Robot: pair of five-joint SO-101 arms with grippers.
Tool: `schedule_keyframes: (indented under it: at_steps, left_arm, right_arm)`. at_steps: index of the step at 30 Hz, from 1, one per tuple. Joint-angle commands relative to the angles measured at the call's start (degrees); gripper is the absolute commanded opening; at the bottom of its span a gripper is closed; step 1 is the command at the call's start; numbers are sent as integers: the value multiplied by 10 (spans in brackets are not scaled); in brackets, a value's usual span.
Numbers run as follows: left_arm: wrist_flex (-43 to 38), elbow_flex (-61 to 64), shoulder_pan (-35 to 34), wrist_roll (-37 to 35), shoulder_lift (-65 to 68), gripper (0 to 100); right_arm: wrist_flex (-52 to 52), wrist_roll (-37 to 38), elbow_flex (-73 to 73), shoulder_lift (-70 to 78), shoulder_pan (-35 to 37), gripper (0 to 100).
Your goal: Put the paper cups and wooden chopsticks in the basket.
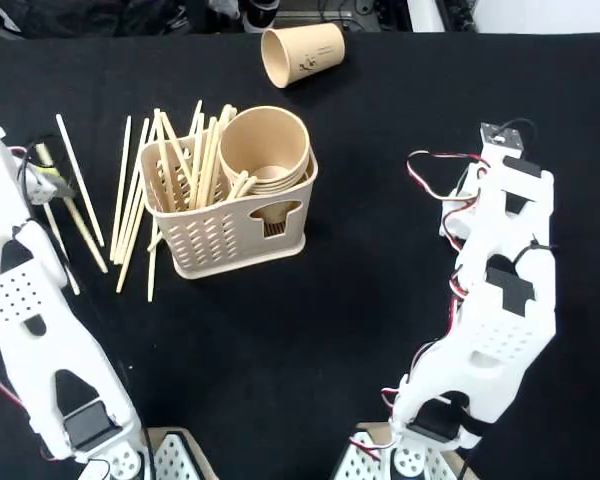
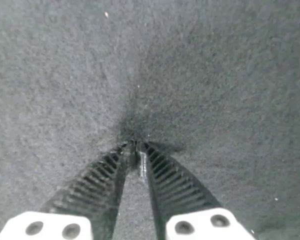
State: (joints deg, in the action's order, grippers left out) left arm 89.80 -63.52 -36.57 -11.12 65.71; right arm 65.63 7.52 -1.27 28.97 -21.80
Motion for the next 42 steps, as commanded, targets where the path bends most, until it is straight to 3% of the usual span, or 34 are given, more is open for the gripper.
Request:
schedule_keyframes:
  at_steps: [1, 3, 5, 14, 22, 33, 42]
  left_arm:
    - [75, -158, 1, -6, 62, 101]
    - [110, -228, 2, -3, 91, 19]
    - [112, -265, 1, -4, 112, 60]
    - [112, -277, 2, -5, 127, 28]
    - [113, -285, -2, -6, 26, 28]
    - [113, -113, 21, -6, -253, 28]
    - [109, 116, 123, -5, -627, 28]
  right_arm:
    - [-3, 0, -3, -14, 0, 12]
    - [-3, 0, -3, -14, 0, 12]
    - [-3, 0, -3, -14, 0, 12]
    - [-3, 0, -3, -14, 0, 12]
    - [-3, 0, -2, -14, 0, 12]
    - [-3, 0, -2, -14, 0, 12]
    - [-3, 0, -3, -14, 0, 12]
